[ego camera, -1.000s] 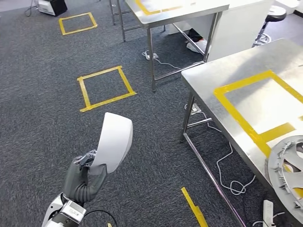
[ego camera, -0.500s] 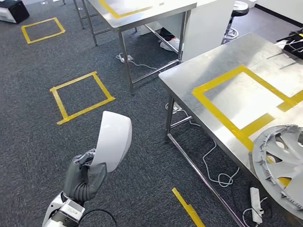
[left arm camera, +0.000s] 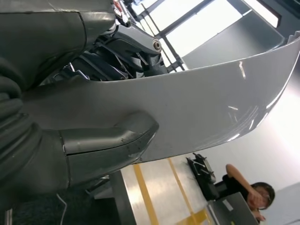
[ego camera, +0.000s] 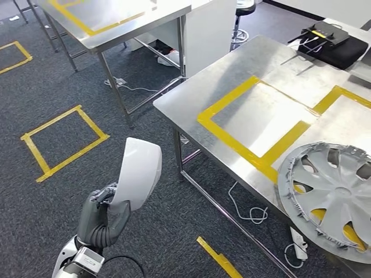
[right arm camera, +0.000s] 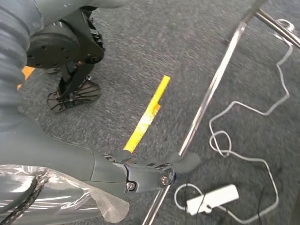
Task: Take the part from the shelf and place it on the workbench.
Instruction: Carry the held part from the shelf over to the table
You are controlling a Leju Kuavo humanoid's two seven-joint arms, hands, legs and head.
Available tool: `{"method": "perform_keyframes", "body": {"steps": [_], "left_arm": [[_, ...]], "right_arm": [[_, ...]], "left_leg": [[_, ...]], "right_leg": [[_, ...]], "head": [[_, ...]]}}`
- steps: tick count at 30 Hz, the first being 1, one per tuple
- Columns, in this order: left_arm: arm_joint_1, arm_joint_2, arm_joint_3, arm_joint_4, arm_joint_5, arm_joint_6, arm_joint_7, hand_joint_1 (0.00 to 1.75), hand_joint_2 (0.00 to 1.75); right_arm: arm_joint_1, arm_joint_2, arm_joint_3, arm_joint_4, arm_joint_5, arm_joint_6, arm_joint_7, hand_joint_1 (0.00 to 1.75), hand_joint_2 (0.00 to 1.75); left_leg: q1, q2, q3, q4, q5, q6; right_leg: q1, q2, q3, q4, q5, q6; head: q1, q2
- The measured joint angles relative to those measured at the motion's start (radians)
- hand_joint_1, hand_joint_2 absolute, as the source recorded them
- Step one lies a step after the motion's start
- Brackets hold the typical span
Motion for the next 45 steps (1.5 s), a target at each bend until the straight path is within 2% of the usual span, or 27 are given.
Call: {"method": "perform_keyframes", "body": {"steps": [2, 3, 5, 6, 8, 9, 11, 12, 13, 14, 16, 18, 20, 22, 25, 27, 28, 30, 32, 34, 36, 38, 40, 42, 43, 44, 45], "left_arm": [[0.001, 0.000, 0.000, 0.000, -0.001, 0.000, -0.001, 1.75, 1.75], [0.002, 0.001, 0.000, 0.000, -0.002, 0.001, -0.001, 1.75, 1.75], [0.001, 0.001, 0.001, 0.000, -0.004, 0.003, -0.002, 1.75, 1.75], [-0.002, 0.000, 0.001, 0.000, -0.006, 0.004, -0.002, 1.75, 1.75], [-0.006, -0.001, 0.002, 0.000, -0.008, 0.008, -0.003, 1.75, 1.75], [-0.006, -0.001, 0.003, 0.000, -0.009, 0.010, -0.003, 1.75, 1.75], [-0.008, -0.001, 0.006, 0.002, -0.009, 0.013, -0.003, 1.75, 1.75], [-0.010, -0.001, 0.008, 0.004, -0.008, 0.014, -0.003, 1.75, 1.75], [-0.012, -0.001, 0.010, 0.005, -0.008, 0.014, -0.003, 1.75, 1.75], [-0.015, -0.001, 0.011, 0.007, -0.007, 0.014, -0.003, 1.75, 1.75], [-0.022, -0.002, 0.014, 0.008, -0.005, 0.014, -0.003, 1.75, 1.75], [-0.025, -0.002, 0.017, 0.008, -0.003, 0.013, -0.004, 1.75, 1.75], [-0.028, -0.002, 0.020, 0.009, 0.006, 0.007, -0.004, 1.75, 1.75], [-0.036, -0.003, 0.024, 0.011, 0.028, -0.006, -0.002, 1.75, 1.75], [-0.058, -0.008, 0.041, 0.021, 0.048, -0.043, 0.026, 1.75, 1.75], [-0.079, -0.018, 0.059, 0.032, 0.038, -0.070, 0.057, 1.75, 1.75], [-0.092, -0.023, 0.067, 0.038, 0.033, -0.080, 0.067, 1.75, 1.75], [-0.126, -0.029, 0.078, 0.053, 0.026, -0.089, 0.080, 1.75, 1.75], [-0.160, -0.032, 0.088, 0.076, 0.022, -0.092, 0.093, 1.75, 1.75], [-0.184, -0.033, 0.095, 0.098, 0.014, -0.095, 0.106, 1.75, 1.75], [-0.203, -0.035, 0.097, 0.116, 0.006, -0.096, 0.116, 1.75, 1.75], [-0.219, -0.037, 0.098, 0.128, -0.001, -0.095, 0.124, 1.75, 1.75], [-0.225, -0.037, 0.098, 0.136, -0.005, -0.095, 0.132, 1.75, 1.75], [-0.225, -0.036, 0.099, 0.145, -0.010, -0.095, 0.140, 1.75, 1.75], [-0.226, -0.035, 0.098, 0.149, -0.012, -0.095, 0.143, 1.75, 1.75], [-0.228, -0.035, 0.098, 0.152, -0.014, -0.095, 0.145, 1.75, 1.75], [-0.231, -0.035, 0.098, 0.155, -0.015, -0.095, 0.146, 1.75, 1.75]], "right_arm": [[0.000, 0.000, 0.001, -0.001, -0.001, 0.002, 0.001, 0.00, 1.75], [0.001, 0.000, 0.002, -0.001, -0.001, 0.004, 0.002, 0.00, 1.75], [0.004, 0.000, 0.003, -0.005, -0.002, 0.006, 0.002, 0.00, 1.75], [0.007, 0.000, 0.003, -0.007, -0.002, 0.007, 0.002, 0.00, 1.75], [0.008, 0.000, 0.004, -0.010, -0.002, 0.008, 0.002, 0.00, 1.75], [0.008, 0.000, 0.004, -0.011, -0.002, 0.009, 0.002, 0.00, 1.75], [0.008, 0.000, 0.006, -0.011, -0.001, 0.013, 0.004, 0.00, 1.75], [0.009, 0.000, 0.007, -0.011, -0.001, 0.016, 0.006, 0.00, 1.75], [0.010, 0.000, 0.008, -0.012, 0.000, 0.018, 0.007, 0.00, 1.75], [0.011, 0.000, 0.008, -0.012, 0.000, 0.020, 0.007, 0.00, 1.75], [0.012, 0.000, 0.008, -0.015, 0.002, 0.023, 0.008, 0.00, 1.75], [0.013, 0.000, 0.009, -0.020, 0.003, 0.024, 0.008, 0.00, 1.75], [0.016, 0.000, 0.011, -0.024, 0.004, 0.027, 0.008, 0.00, 1.75], [0.019, 0.000, 0.011, -0.025, 0.007, 0.034, 0.009, 0.00, 1.75], [0.013, 0.000, 0.010, -0.023, 0.024, 0.047, 0.009, 0.00, 1.75], [0.003, 0.000, 0.010, -0.016, 0.042, 0.056, 0.008, 0.00, 1.75], [-0.001, 0.000, 0.010, -0.011, 0.052, 0.059, 0.008, 0.00, 1.75], [-0.008, 0.000, 0.009, 0.000, 0.074, 0.064, 0.009, 0.00, 1.75], [-0.014, 0.000, 0.007, 0.010, 0.098, 0.068, 0.014, 0.00, 1.75], [-0.017, 0.000, 0.003, 0.020, 0.121, 0.072, 0.019, 0.00, 1.75], [-0.016, 0.000, 0.000, 0.031, 0.138, 0.075, 0.023, 0.00, 1.75], [-0.016, 0.000, -0.004, 0.041, 0.151, 0.075, 0.019, 0.00, 1.75], [-0.019, 0.000, -0.006, 0.050, 0.172, 0.078, 0.007, 0.00, 1.75], [-0.020, 0.000, -0.007, 0.061, 0.194, 0.087, 0.000, 0.00, 1.75], [-0.020, 0.000, -0.007, 0.065, 0.201, 0.091, -0.001, 0.00, 1.75], [-0.019, 0.000, -0.007, 0.069, 0.205, 0.094, -0.002, 0.00, 1.75], [-0.018, 0.000, -0.008, 0.072, 0.209, 0.096, -0.002, 0.00, 1.75]], "left_leg": [[-0.001, -0.030, 0.010, -0.086, 0.079, 0.004], [-0.002, -0.040, 0.012, -0.101, 0.095, 0.008], [-0.005, -0.032, 0.016, -0.103, 0.101, 0.021], [-0.003, -0.022, 0.020, -0.110, 0.110, 0.028], [0.000, 0.001, 0.026, -0.126, 0.117, 0.039], [-0.002, 0.011, 0.027, -0.129, 0.117, 0.043], [-0.006, 0.035, 0.026, -0.130, 0.114, 0.048], [-0.008, 0.046, 0.026, -0.130, 0.111, 0.050], [-0.012, 0.057, 0.028, -0.130, 0.109, 0.051], [-0.015, 0.066, 0.030, -0.130, 0.107, 0.052], [-0.021, 0.083, 0.036, -0.129, 0.104, 0.051], [-0.023, 0.098, 0.039, -0.129, 0.101, 0.045], [-0.022, 0.114, 0.043, -0.130, 0.101, 0.037], [-0.021, 0.099, 0.042, -0.116, 0.086, 0.024], [-0.011, 0.035, -0.010, 0.027, -0.003, 0.004], [-0.003, 0.026, -0.044, 0.122, -0.037, -0.005], [0.001, 0.025, -0.041, 0.124, -0.027, -0.009], [0.011, 0.012, 0.012, 0.023, 0.038, -0.017], [0.019, -0.035, 0.068, -0.094, 0.076, -0.020], [0.020, -0.062, 0.082, -0.131, 0.072, -0.012], [0.019, -0.043, 0.079, -0.134, 0.074, 0.003], [0.020, -0.017, 0.079, -0.140, 0.077, 0.018], [0.016, 0.011, 0.079, -0.142, 0.076, 0.028], [0.010, 0.036, 0.078, -0.142, 0.074, 0.032], [0.008, 0.046, 0.078, -0.142, 0.073, 0.033], [0.007, 0.054, 0.079, -0.142, 0.072, 0.032], [0.006, 0.060, 0.081, -0.142, 0.071, 0.032]], "right_leg": [[0.000, 0.023, 0.006, 0.005, -0.015, 0.013], [-0.001, 0.033, 0.003, 0.007, -0.022, 0.020], [-0.002, 0.050, 0.001, 0.005, -0.030, 0.034], [-0.002, 0.038, 0.001, 0.006, -0.035, 0.038], [0.002, -0.015, -0.025, 0.058, -0.073, 0.046], [0.003, -0.047, -0.055, 0.113, -0.103, 0.049], [0.003, -0.068, -0.124, 0.232, -0.151, 0.053], [0.003, -0.069, -0.144, 0.260, -0.151, 0.054], [0.004, -0.071, -0.145, 0.251, -0.131, 0.051], [0.006, -0.077, -0.127, 0.203, -0.096, 0.046], [0.018, -0.116, -0.064, 0.066, -0.026, 0.026], [0.028, -0.141, -0.032, -0.007, 0.002, 0.012], [0.030, -0.124, -0.034, -0.016, 0.010, 0.006], [0.022, -0.105, -0.023, -0.030, 0.025, 0.002], [0.009, -0.076, -0.016, -0.041, 0.041, -0.002], [0.006, -0.051, -0.018, -0.039, 0.044, -0.001], [0.004, -0.037, -0.019, -0.037, 0.044, 0.001], [-0.001, -0.012, -0.019, -0.031, 0.042, 0.007], [-0.003, 0.012, -0.028, -0.019, 0.039, 0.020], [-0.007, 0.033, -0.045, -0.012, 0.041, 0.036], [-0.012, 0.049, -0.061, -0.012, 0.044, 0.050], [-0.009, 0.013, -0.085, 0.020, 0.022, 0.058], [-0.006, -0.047, -0.140, 0.130, -0.038, 0.062], [-0.007, -0.068, -0.199, 0.247, -0.084, 0.064], [-0.007, -0.070, -0.208, 0.264, -0.081, 0.064], [-0.007, -0.071, -0.197, 0.242, -0.060, 0.062], [-0.006, -0.074, -0.166, 0.183, -0.026, 0.058]], "head": [[-0.001, 0.000], [-0.002, 0.000], [-0.003, 0.000], [-0.002, 0.000], [0.000, 0.000], [0.002, 0.000], [0.002, 0.000], [0.002, 0.000], [0.002, 0.000], [0.002, 0.000], [0.001, 0.000], [0.001, 0.000], [0.001, 0.000], [0.000, 0.000], [-0.004, 0.000], [-0.004, 0.000], [-0.004, 0.000], [-0.004, 0.000], [-0.004, 0.000], [-0.004, 0.000], [-0.004, 0.000], [0.002, 0.000], [0.008, 0.000], [0.008, 0.000], [0.009, 0.000], [0.009, 0.000], [0.009, 0.000]]}}
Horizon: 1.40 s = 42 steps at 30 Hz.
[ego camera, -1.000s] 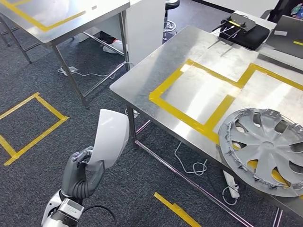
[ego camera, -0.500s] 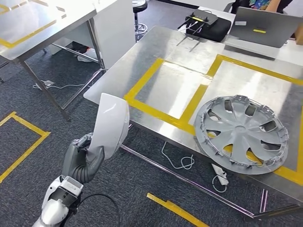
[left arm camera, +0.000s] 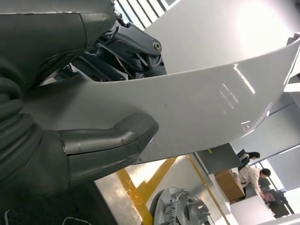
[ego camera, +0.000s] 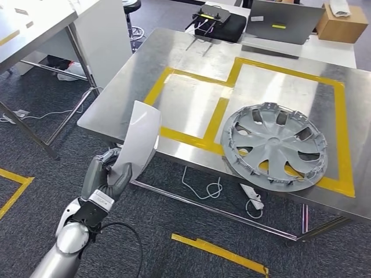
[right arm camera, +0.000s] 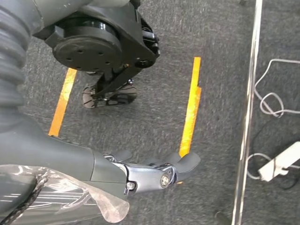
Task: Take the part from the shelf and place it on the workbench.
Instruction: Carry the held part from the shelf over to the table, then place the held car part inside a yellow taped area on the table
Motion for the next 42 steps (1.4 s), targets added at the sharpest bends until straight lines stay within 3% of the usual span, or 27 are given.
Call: {"method": "perform_keyframes", "body": {"steps": [2, 3, 5, 8, 10, 13, 14, 15, 17, 19, 24, 26, 28, 29, 30, 31, 33, 35, 39, 40, 42], "left_arm": [[-0.007, 0.000, 0.000, 0.005, -0.001, 0.000, 0.000, 1.75, 1.75], [-0.011, -0.001, 0.000, 0.008, -0.002, 0.000, 0.001, 1.75, 1.75], [-0.018, -0.002, 0.000, 0.014, -0.007, 0.000, 0.003, 1.75, 1.75], [-0.026, -0.005, -0.001, 0.022, -0.013, 0.002, 0.006, 1.75, 1.75], [-0.031, -0.006, -0.002, 0.026, -0.017, 0.004, 0.007, 1.75, 1.75], [-0.033, -0.006, -0.003, 0.038, -0.021, 0.007, 0.013, 1.75, 1.75], [-0.033, -0.006, -0.003, 0.042, -0.022, 0.007, 0.014, 1.75, 1.75], [-0.033, -0.005, -0.003, 0.045, -0.023, 0.008, 0.015, 1.75, 1.75], [-0.034, -0.005, -0.003, 0.049, -0.025, 0.009, 0.016, 1.75, 1.75], [-0.037, -0.005, -0.004, 0.050, -0.028, 0.010, 0.016, 1.75, 1.75], [-0.043, -0.006, -0.004, 0.052, -0.034, 0.015, 0.017, 1.75, 1.75], [-0.046, -0.007, -0.004, 0.053, -0.038, 0.015, 0.018, 1.75, 1.75], [-0.047, -0.008, -0.004, 0.055, -0.042, 0.016, 0.018, 1.75, 1.75], [-0.047, -0.008, -0.005, 0.057, -0.043, 0.016, 0.019, 1.75, 1.75], [-0.047, -0.008, -0.005, 0.059, -0.044, 0.016, 0.020, 1.75, 1.75], [-0.047, -0.008, -0.005, 0.061, -0.046, 0.017, 0.021, 1.75, 1.75], [-0.049, -0.007, -0.005, 0.062, -0.050, 0.017, 0.022, 1.75, 1.75], [-0.052, -0.007, -0.006, 0.063, -0.055, 0.017, 0.025, 1.75, 1.75], [-0.058, -0.007, -0.010, 0.064, -0.067, 0.017, 0.035, 1.75, 1.75], [-0.059, -0.007, -0.011, 0.064, -0.069, 0.017, 0.035, 1.75, 1.75], [-0.061, -0.007, -0.013, 0.066, -0.072, 0.017, 0.036, 1.75, 1.75]], "right_arm": [[0.000, 0.000, -0.001, 0.004, 0.010, 0.005, -0.001, 0.00, 1.75], [0.000, 0.000, -0.001, 0.006, 0.018, 0.009, -0.002, 0.00, 1.75], [0.000, 0.000, -0.002, 0.010, 0.039, 0.018, -0.004, 0.00, 1.75], [0.000, 0.000, -0.004, 0.015, 0.058, 0.027, -0.009, 0.00, 1.75], [-0.003, 0.000, -0.006, 0.017, 0.063, 0.032, -0.012, 0.00, 1.75], [-0.006, 0.000, -0.008, 0.022, 0.067, 0.039, -0.015, 0.00, 1.75], [-0.007, 0.000, -0.008, 0.023, 0.067, 0.040, -0.015, 0.00, 1.75], [-0.008, 0.000, -0.008, 0.024, 0.067, 0.040, -0.014, 0.00, 1.75], [-0.008, 0.000, -0.009, 0.027, 0.067, 0.041, -0.014, 0.00, 1.75], [-0.009, 0.000, -0.010, 0.028, 0.068, 0.041, -0.015, 0.00, 1.75], [-0.012, 0.000, -0.017, 0.032, 0.070, 0.043, -0.017, 0.00, 1.75], [-0.014, 0.000, -0.019, 0.033, 0.072, 0.044, -0.018, 0.00, 1.75], [-0.016, 0.000, -0.021, 0.035, 0.074, 0.045, -0.018, 0.00, 1.75], [-0.016, 0.000, -0.022, 0.036, 0.075, 0.046, -0.018, 0.00, 1.75], [-0.016, 0.000, -0.023, 0.037, 0.077, 0.046, -0.019, 0.00, 1.75], [-0.016, 0.000, -0.024, 0.038, 0.078, 0.047, -0.020, 0.00, 1.75], [-0.017, 0.000, -0.025, 0.039, 0.079, 0.048, -0.022, 0.00, 1.75], [-0.019, 0.000, -0.025, 0.041, 0.081, 0.050, -0.024, 0.00, 1.75], [-0.019, 0.000, -0.027, 0.044, 0.085, 0.054, -0.026, 0.00, 1.75], [-0.019, 0.000, -0.028, 0.044, 0.085, 0.054, -0.026, 0.00, 1.75], [-0.020, 0.000, -0.029, 0.044, 0.086, 0.055, -0.027, 0.00, 1.75]], "left_leg": [[-0.002, 0.006, 0.003, 0.001, -0.003, -0.005], [-0.003, 0.007, 0.004, 0.001, -0.004, -0.009], [-0.004, 0.008, 0.004, 0.000, -0.003, -0.020], [0.000, 0.001, 0.007, 0.002, -0.009, -0.036], [0.001, -0.016, -0.018, 0.060, -0.043, -0.042], [0.001, -0.032, -0.113, 0.246, -0.115, -0.048], [0.001, -0.033, -0.131, 0.273, -0.111, -0.048], [0.000, -0.034, -0.131, 0.262, -0.088, -0.046], [-0.001, -0.036, -0.086, 0.148, -0.010, -0.037], [-0.004, -0.038, -0.037, 0.039, 0.031, -0.028], [-0.002, -0.038, -0.017, -0.009, 0.028, -0.009], [0.002, -0.035, -0.011, -0.015, 0.028, -0.001], [0.003, -0.033, -0.010, -0.015, 0.024, 0.002], [0.003, -0.033, -0.009, -0.015, 0.022, 0.002], [0.004, -0.033, -0.006, -0.015, 0.019, 0.001], [0.006, -0.033, -0.001, -0.015, 0.015, -0.002], [0.008, -0.033, 0.011, -0.013, 0.005, -0.013], [0.005, -0.035, 0.015, -0.010, -0.003, -0.027], [0.007, -0.034, 0.016, 0.003, -0.019, -0.047], [0.008, -0.034, 0.003, 0.035, -0.037, -0.051], [0.007, -0.035, -0.059, 0.161, -0.090, -0.052]], "right_leg": [[0.004, -0.010, 0.073, -0.133, 0.052, -0.009], [0.006, -0.013, 0.096, -0.174, 0.063, -0.014], [0.012, -0.013, 0.107, -0.188, 0.065, -0.021], [0.007, -0.008, 0.114, -0.199, 0.071, -0.035], [0.005, -0.007, 0.120, -0.203, 0.072, -0.042], [0.007, 0.000, 0.126, -0.203, 0.067, -0.052], [0.007, 0.004, 0.128, -0.203, 0.065, -0.053], [0.008, 0.009, 0.132, -0.203, 0.062, -0.054], [0.009, 0.016, 0.143, -0.203, 0.055, -0.051], [0.013, 0.022, 0.148, -0.200, 0.047, -0.043], [0.012, 0.019, 0.136, -0.184, 0.028, -0.018], [0.009, 0.011, 0.084, -0.091, -0.018, -0.009], [0.004, 0.008, 0.004, 0.044, -0.062, -0.001], [0.001, 0.007, -0.023, 0.081, -0.061, 0.003], [-0.002, 0.006, -0.032, 0.079, -0.041, 0.007], [-0.005, 0.004, -0.020, 0.039, -0.004, 0.009], [-0.009, -0.002, 0.037, -0.094, 0.069, 0.014], [-0.009, -0.005, 0.077, -0.172, 0.087, 0.006], [-0.006, 0.001, 0.091, -0.181, 0.074, -0.027], [-0.007, 0.001, 0.096, -0.182, 0.072, -0.034], [-0.004, 0.001, 0.106, -0.183, 0.064, -0.046]], "head": [[0.000, 0.000], [0.000, 0.000], [-0.001, 0.000], [-0.001, 0.000], [-0.003, 0.000], [-0.003, 0.000], [-0.004, 0.000], [-0.004, 0.000], [-0.004, 0.000], [-0.003, 0.000], [0.001, 0.000], [0.006, 0.000], [0.008, 0.000], [0.008, 0.000], [0.008, 0.000], [0.008, 0.000], [0.010, 0.000], [0.010, 0.000], [0.006, 0.000], [0.005, 0.000], [0.001, 0.000]]}}
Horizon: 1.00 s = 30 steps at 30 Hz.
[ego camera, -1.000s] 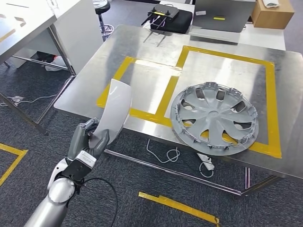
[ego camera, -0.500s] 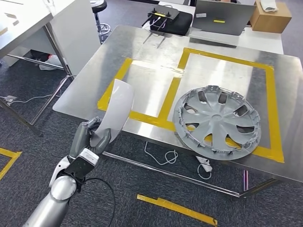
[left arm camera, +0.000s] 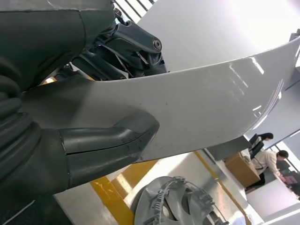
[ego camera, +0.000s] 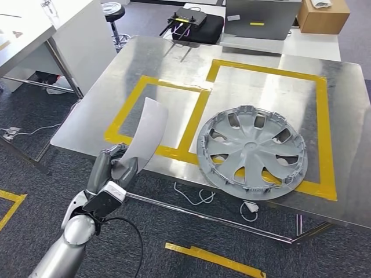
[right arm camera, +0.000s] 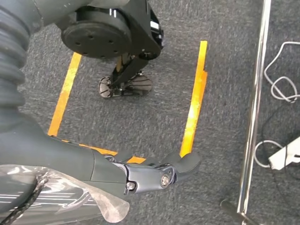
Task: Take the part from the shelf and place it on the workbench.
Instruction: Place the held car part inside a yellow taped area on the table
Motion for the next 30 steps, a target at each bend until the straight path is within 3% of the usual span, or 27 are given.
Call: {"method": "perform_keyframes", "body": {"steps": [2, 3, 4, 6, 7, 9, 12, 14, 17, 18, 19, 21, 23, 26, 27, 28, 30], "left_arm": [[0.000, 0.000, -0.002, 0.004, -0.002, 0.000, 0.001, 1.75, 1.75], [0.001, 0.000, -0.003, 0.007, -0.004, 0.000, 0.003, 1.75, 1.75], [0.000, 0.000, -0.004, 0.009, -0.007, 0.000, 0.004, 1.75, 1.75], [-0.003, 0.001, -0.005, 0.011, -0.014, 0.000, 0.007, 1.75, 1.75], [-0.005, 0.001, -0.006, 0.012, -0.017, 0.000, 0.009, 1.75, 1.75], [-0.011, 0.001, -0.008, 0.014, -0.024, -0.001, 0.015, 1.75, 1.75], [-0.015, 0.002, -0.010, 0.017, -0.033, -0.003, 0.021, 1.75, 1.75], [-0.019, 0.000, -0.011, 0.019, -0.035, -0.003, 0.022, 1.75, 1.75], [-0.022, 0.000, -0.012, 0.024, -0.036, -0.003, 0.023, 1.75, 1.75], [-0.021, 0.000, -0.013, 0.026, -0.036, -0.003, 0.023, 1.75, 1.75], [-0.020, 0.000, -0.013, 0.027, -0.036, -0.003, 0.023, 1.75, 1.75], [-0.020, 0.000, -0.014, 0.028, -0.036, -0.003, 0.023, 1.75, 1.75], [-0.023, 0.000, -0.015, 0.030, -0.039, -0.003, 0.025, 1.75, 1.75], [-0.026, 0.000, -0.017, 0.033, -0.054, -0.004, 0.035, 1.75, 1.75], [-0.027, 0.000, -0.018, 0.034, -0.061, -0.004, 0.039, 1.75, 1.75], [-0.030, 0.000, -0.019, 0.036, -0.071, -0.004, 0.043, 1.75, 1.75], [-0.039, 0.000, -0.022, 0.046, -0.099, -0.006, 0.058, 1.75, 1.75]], "right_arm": [[-0.001, 0.000, -0.001, 0.001, 0.001, 0.001, -0.001, 0.00, 1.75], [-0.002, 0.000, -0.001, 0.002, 0.003, 0.002, -0.001, 0.00, 1.75], [-0.002, 0.000, -0.001, 0.003, 0.004, 0.002, -0.002, 0.00, 1.75], [-0.002, 0.000, -0.002, 0.004, 0.008, 0.002, -0.005, 0.00, 1.75], [-0.004, 0.000, -0.002, 0.005, 0.010, 0.002, -0.007, 0.00, 1.75], [-0.006, 0.000, -0.003, 0.008, 0.014, 0.002, -0.008, 0.00, 1.75], [-0.010, 0.000, -0.003, 0.012, 0.017, 0.002, -0.010, 0.00, 1.75], [-0.015, 0.000, -0.003, 0.013, 0.018, 0.002, -0.011, 0.00, 1.75], [-0.016, 0.000, -0.004, 0.016, 0.017, 0.001, -0.012, 0.00, 1.75], [-0.015, 0.000, -0.004, 0.017, 0.017, 0.001, -0.012, 0.00, 1.75], [-0.014, 0.000, -0.005, 0.017, 0.017, 0.001, -0.012, 0.00, 1.75], [-0.014, 0.000, -0.005, 0.018, 0.017, 0.001, -0.011, 0.00, 1.75], [-0.015, 0.000, -0.005, 0.021, 0.017, 0.001, -0.011, 0.00, 1.75], [-0.014, 0.000, -0.007, 0.023, 0.019, 0.001, -0.009, 0.00, 1.75], [-0.013, 0.000, -0.008, 0.024, 0.021, 0.001, -0.009, 0.00, 1.75], [-0.013, 0.000, -0.009, 0.024, 0.022, 0.001, -0.010, 0.00, 1.75], [-0.015, 0.000, -0.010, 0.025, 0.027, 0.002, -0.011, 0.00, 1.75]], "left_leg": [[-0.001, -0.001, -0.068, 0.116, -0.028, 0.003], [-0.003, -0.001, -0.081, 0.126, -0.015, 0.008], [-0.005, -0.001, -0.076, 0.098, 0.018, 0.014], [-0.016, -0.003, -0.031, -0.023, 0.097, 0.040], [-0.021, -0.003, -0.008, -0.079, 0.120, 0.052], [-0.029, -0.004, 0.016, -0.136, 0.121, 0.066], [-0.026, -0.006, 0.043, -0.176, 0.116, 0.071], [-0.019, -0.006, 0.064, -0.189, 0.115, 0.073], [-0.017, -0.006, 0.076, -0.190, 0.100, 0.070], [-0.016, -0.006, 0.083, -0.190, 0.093, 0.068], [-0.015, -0.006, 0.093, -0.190, 0.085, 0.065], [-0.011, -0.006, 0.117, -0.191, 0.067, 0.057], [-0.011, -0.006, 0.130, -0.190, 0.054, 0.045], [-0.014, -0.006, 0.131, -0.189, 0.047, 0.027], [-0.013, -0.005, 0.128, -0.175, 0.049, 0.022], [-0.012, -0.005, 0.112, -0.141, 0.051, 0.018], [-0.011, -0.006, 0.039, -0.019, 0.038, 0.012]], "right_leg": [[0.006, 0.002, 0.010, 0.000, -0.009, -0.007], [0.009, 0.004, 0.016, 0.000, -0.014, -0.009], [0.012, 0.007, 0.024, 0.000, -0.019, -0.009], [0.017, 0.010, 0.037, -0.001, -0.031, -0.009], [0.020, 0.011, 0.042, -0.001, -0.037, -0.006], [0.019, 0.010, 0.045, -0.001, -0.040, 0.006], [0.016, 0.007, 0.050, 0.012, -0.035, 0.029], [0.015, 0.005, 0.018, 0.070, -0.064, 0.036], [0.008, 0.005, -0.094, 0.231, -0.120, 0.052], [0.006, 0.004, -0.118, 0.247, -0.113, 0.057], [0.004, 0.003, -0.122, 0.227, -0.084, 0.060], [0.001, 0.000, -0.088, 0.115, 0.005, 0.064], [0.004, -0.004, -0.058, 0.028, 0.039, 0.055], [0.009, -0.006, -0.041, 0.003, 0.024, 0.017], [0.008, -0.005, -0.033, -0.001, 0.023, 0.009], [0.007, -0.004, -0.022, -0.005, 0.021, 0.002], [0.005, -0.003, -0.001, -0.012, 0.014, -0.007]], "head": [[-0.001, 0.000], [-0.001, 0.000], [-0.001, 0.000], [0.000, 0.000], [0.001, 0.000], [0.004, 0.000], [0.005, 0.000], [0.010, 0.000], [0.014, 0.000], [0.014, 0.000], [0.014, 0.000], [0.014, 0.000], [0.015, 0.000], [0.012, 0.000], [0.010, 0.000], [0.008, 0.000], [0.005, 0.000]]}}
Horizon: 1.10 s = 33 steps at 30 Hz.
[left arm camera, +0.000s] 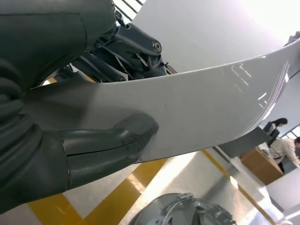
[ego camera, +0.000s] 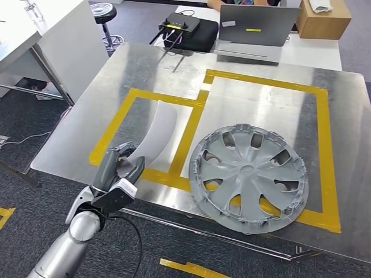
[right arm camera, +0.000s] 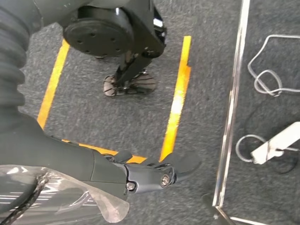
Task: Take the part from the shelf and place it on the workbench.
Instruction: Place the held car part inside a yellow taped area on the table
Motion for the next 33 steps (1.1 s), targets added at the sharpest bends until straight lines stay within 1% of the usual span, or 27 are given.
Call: {"method": "perform_keyframes", "body": {"steps": [1, 2, 3, 4, 5, 6, 7, 8, 9, 10, 11, 12, 14, 15, 18, 20, 22, 24, 26, 28, 30, 33], "left_arm": [[-0.005, 0.000, -0.003, 0.009, -0.020, -0.003, 0.011, 1.75, 1.75], [-0.011, 0.001, -0.007, 0.019, -0.044, -0.006, 0.024, 1.75, 1.75], [-0.019, 0.002, -0.013, 0.031, -0.074, -0.010, 0.038, 1.75, 1.75], [-0.030, 0.004, -0.022, 0.044, -0.111, -0.013, 0.053, 1.75, 1.75], [-0.042, 0.006, -0.031, 0.058, -0.148, -0.016, 0.067, 1.75, 1.75], [-0.056, 0.008, -0.040, 0.070, -0.179, -0.017, 0.079, 1.75, 1.75], [-0.069, 0.010, -0.048, 0.082, -0.209, -0.017, 0.090, 1.75, 1.75], [-0.083, 0.012, -0.056, 0.093, -0.240, -0.017, 0.104, 1.75, 1.75], [-0.098, 0.014, -0.066, 0.104, -0.282, -0.015, 0.123, 1.75, 1.75], [-0.114, 0.016, -0.078, 0.116, -0.336, -0.014, 0.146, 1.75, 1.75], [-0.132, 0.017, -0.091, 0.129, -0.395, -0.013, 0.172, 1.75, 1.75], [-0.152, 0.018, -0.105, 0.145, -0.458, -0.016, 0.199, 1.75, 1.75], [-0.198, 0.019, -0.136, 0.185, -0.582, -0.029, 0.255, 1.75, 1.75], [-0.222, 0.018, -0.154, 0.207, -0.647, -0.042, 0.285, 1.75, 1.75], [-0.294, 0.016, -0.215, 0.284, -0.836, -0.097, 0.373, 1.75, 1.75], [-0.337, 0.013, -0.251, 0.338, -0.920, -0.126, 0.413, 0.87, 1.75], [-0.372, 0.009, -0.277, 0.391, -0.973, -0.144, 0.435, 0.00, 1.75], [-0.400, 0.004, -0.295, 0.439, -1.005, -0.160, 0.447, 0.00, 1.75], [-0.415, 0.001, -0.304, 0.475, -1.004, -0.164, 0.445, 0.00, 1.75], [-0.419, -0.002, -0.305, 0.493, -0.971, -0.148, 0.429, 0.00, 0.87], [-0.412, -0.005, -0.297, 0.495, -0.903, -0.123, 0.400, 0.00, 0.00], [-0.380, -0.009, -0.263, 0.464, -0.787, -0.097, 0.358, 0.00, 0.00]], "right_arm": [[-0.002, 0.000, 0.000, 0.001, 0.003, 0.001, -0.002, 0.00, 1.75], [-0.004, 0.000, 0.000, 0.002, 0.008, 0.003, -0.004, 0.00, 1.75], [-0.007, 0.000, 0.000, 0.005, 0.014, 0.005, -0.008, 0.00, 1.75], [-0.010, 0.000, -0.001, 0.008, 0.021, 0.007, -0.013, 0.00, 1.75], [-0.013, 0.000, -0.002, 0.011, 0.028, 0.008, -0.018, 0.00, 1.75], [-0.017, 0.000, -0.002, 0.014, 0.034, 0.010, -0.022, 0.00, 1.75], [-0.021, 0.000, -0.003, 0.019, 0.038, 0.011, -0.026, 0.00, 1.75], [-0.024, 0.000, -0.004, 0.023, 0.042, 0.012, -0.029, 0.00, 1.75], [-0.026, 0.000, -0.005, 0.027, 0.048, 0.014, -0.032, 0.00, 1.75], [-0.029, 0.001, -0.007, 0.031, 0.054, 0.016, -0.037, 0.00, 1.75], [-0.032, 0.000, -0.008, 0.034, 0.062, 0.018, -0.042, 0.00, 1.75], [-0.035, 0.000, -0.008, 0.038, 0.071, 0.020, -0.048, 0.00, 1.75], [-0.044, 0.000, -0.010, 0.047, 0.091, 0.023, -0.061, 0.00, 1.75], [-0.048, 0.000, -0.010, 0.053, 0.103, 0.025, -0.068, 0.00, 1.75], [-0.056, 0.000, -0.010, 0.069, 0.132, 0.031, -0.084, 0.00, 1.75], [-0.060, 0.000, -0.010, 0.080, 0.145, 0.033, -0.092, 0.00, 0.87], [-0.063, 0.000, -0.009, 0.089, 0.151, 0.033, -0.094, 0.00, 0.00], [-0.063, 0.000, -0.008, 0.097, 0.151, 0.029, -0.091, 0.00, 0.00], [-0.062, 0.000, -0.008, 0.102, 0.146, 0.022, -0.084, 0.00, 0.00], [-0.058, 0.000, -0.008, 0.104, 0.133, 0.015, -0.073, 0.00, 0.00], [-0.052, 0.000, -0.006, 0.105, 0.114, 0.008, -0.059, 0.00, 0.00], [-0.040, 0.000, 0.002, 0.104, 0.082, -0.004, -0.040, 0.00, 0.00]], "left_leg": [[0.000, 0.000, -0.045, 0.063, -0.023, -0.002], [0.000, 0.000, -0.084, 0.108, -0.049, -0.002], [0.000, 0.000, -0.111, 0.126, -0.066, 0.000], [-0.001, 0.000, -0.123, 0.113, -0.058, 0.003], [-0.003, 0.000, -0.120, 0.071, -0.024, 0.010], [-0.007, -0.001, -0.108, 0.010, 0.033, 0.020], [-0.012, -0.001, -0.095, -0.049, 0.082, 0.031], [-0.017, -0.003, -0.084, -0.093, 0.110, 0.039], [-0.021, -0.004, -0.077, -0.117, 0.128, 0.043], [-0.023, -0.006, -0.075, -0.123, 0.126, 0.043], [-0.022, -0.007, -0.071, -0.128, 0.130, 0.040], [-0.022, -0.007, -0.068, -0.132, 0.139, 0.036], [-0.021, -0.008, -0.065, -0.140, 0.143, 0.029], [-0.021, -0.009, -0.065, -0.141, 0.142, 0.028], [-0.022, -0.010, -0.066, -0.141, 0.138, 0.033], [-0.022, -0.010, -0.066, -0.141, 0.137, 0.035], [-0.022, -0.010, -0.065, -0.140, 0.136, 0.037], [-0.022, -0.010, -0.064, -0.140, 0.135, 0.038], [-0.022, -0.010, -0.064, -0.140, 0.135, 0.039], [-0.022, -0.010, -0.063, -0.140, 0.135, 0.039], [-0.022, -0.010, -0.062, -0.140, 0.136, 0.040], [-0.022, -0.010, -0.059, -0.140, 0.135, 0.040]], "right_leg": [[0.001, 0.001, 0.009, -0.001, -0.006, -0.003], [0.002, 0.003, 0.018, -0.001, -0.012, -0.005], [0.004, 0.005, 0.027, -0.001, -0.020, -0.006], [0.006, 0.008, 0.038, -0.001, -0.028, -0.006], [0.008, 0.010, 0.050, -0.001, -0.036, -0.006], [0.011, 0.012, 0.060, -0.001, -0.044, -0.006], [0.015, 0.013, 0.070, 0.000, -0.051, -0.005], [0.017, 0.015, 0.074, 0.001, -0.058, -0.001], [0.018, 0.015, 0.073, 0.001, -0.065, 0.004], [0.018, 0.015, 0.072, 0.000, -0.071, 0.010], [0.018, 0.015, 0.071, -0.002, -0.076, 0.013], [0.018, 0.013, 0.073, -0.006, -0.077, 0.011], [0.018, 0.012, 0.080, -0.015, -0.076, 0.006], [0.018, 0.011, 0.082, -0.020, -0.075, 0.004], [0.018, 0.010, 0.089, -0.029, -0.075, 0.007], [0.017, 0.011, 0.091, -0.032, -0.075, 0.008], [0.017, 0.010, 0.090, -0.035, -0.075, 0.012], [0.017, 0.010, 0.090, -0.036, -0.075, 0.016], [0.016, 0.010, 0.090, -0.036, -0.075, 0.017], [0.016, 0.010, 0.091, -0.036, -0.074, 0.018], [0.016, 0.010, 0.092, -0.036, -0.074, 0.019], [0.017, 0.010, 0.094, -0.036, -0.075, 0.020]], "head": [[-0.001, 0.000], [-0.001, 0.000], [-0.001, 0.000], [-0.001, 0.000], [-0.001, 0.000], [-0.001, 0.000], [-0.001, 0.000], [-0.001, 0.000], [-0.001, 0.000], [-0.001, 0.000], [-0.002, 0.000], [-0.002, 0.000], [-0.001, 0.000], [-0.001, 0.000], [-0.001, 0.000], [-0.001, 0.000], [-0.001, 0.000], [-0.001, 0.000], [-0.001, 0.000], [-0.002, 0.000], [-0.002, 0.000], [-0.002, 0.000]]}}
